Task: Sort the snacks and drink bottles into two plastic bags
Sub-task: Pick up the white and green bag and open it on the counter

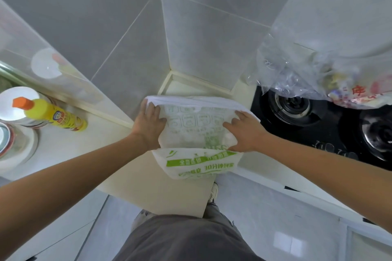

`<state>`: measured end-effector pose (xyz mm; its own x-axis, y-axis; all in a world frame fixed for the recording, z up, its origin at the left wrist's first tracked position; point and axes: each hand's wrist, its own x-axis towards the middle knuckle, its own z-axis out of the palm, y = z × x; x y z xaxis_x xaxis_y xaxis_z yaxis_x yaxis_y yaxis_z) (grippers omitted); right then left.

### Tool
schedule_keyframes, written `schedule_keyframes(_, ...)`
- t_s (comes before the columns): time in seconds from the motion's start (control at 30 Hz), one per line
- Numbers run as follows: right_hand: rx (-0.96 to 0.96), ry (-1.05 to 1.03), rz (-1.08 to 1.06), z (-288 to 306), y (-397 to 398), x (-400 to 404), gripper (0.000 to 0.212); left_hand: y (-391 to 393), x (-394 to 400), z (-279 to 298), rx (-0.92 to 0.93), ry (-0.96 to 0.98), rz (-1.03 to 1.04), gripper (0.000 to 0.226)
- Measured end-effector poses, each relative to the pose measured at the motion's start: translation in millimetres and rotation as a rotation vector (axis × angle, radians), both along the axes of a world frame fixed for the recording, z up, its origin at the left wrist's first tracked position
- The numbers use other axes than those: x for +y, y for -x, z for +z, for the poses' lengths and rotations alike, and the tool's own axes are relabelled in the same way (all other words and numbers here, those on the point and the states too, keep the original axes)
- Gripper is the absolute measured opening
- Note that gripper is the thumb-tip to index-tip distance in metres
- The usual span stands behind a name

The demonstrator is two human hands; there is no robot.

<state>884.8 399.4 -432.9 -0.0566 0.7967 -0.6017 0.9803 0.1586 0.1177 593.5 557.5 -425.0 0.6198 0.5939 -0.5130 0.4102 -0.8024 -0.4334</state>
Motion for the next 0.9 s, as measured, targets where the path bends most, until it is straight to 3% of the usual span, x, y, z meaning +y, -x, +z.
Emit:
schedule_keyframes(0.17,0.149,-0.065,-0.208,-14,-9,-4,0.135,-3,3,-3,-0.078,-0.100,-0.008,0.118)
schedule_keyframes(0.3,0.135,-0.093,-0.229,-29,-15,-10,0.139,-5,2,-16,-0.148,-0.073,-0.053,0.122)
schedule_keyframes(0.43,0.046,-0.064,-0.177,-49,-19,-22,0.122,0,-3,-25,-0.201,0.006,-0.135,0.102)
schedule_keyframes(0.53,0.057,-0.231,-0.049,-55,-21,-27,0.108,7,-5,-23,-0.368,0.058,-0.266,0.076)
schedule_keyframes(0.63,0.030,-0.355,0.116,-61,-20,-34,0.079,15,-5,-36,-0.525,0.119,-0.444,0.055)
schedule_keyframes(0.7,0.047,-0.455,0.209,-62,-18,-36,0.065,16,-4,-41,-0.520,0.195,-0.465,0.071)
schedule_keyframes(0.77,0.087,-0.542,0.246,-63,-18,-37,0.061,16,-5,-47,-0.378,0.272,-0.417,0.093)
schedule_keyframes(0.83,0.129,-0.609,0.247,-67,-20,-39,0.049,18,-4,-56,-0.293,0.283,-0.392,0.090)
schedule_keyframes(0.9,0.199,-0.617,0.238,-69,-26,-40,0.034,17,-3,-62,-0.316,0.262,-0.397,0.068)
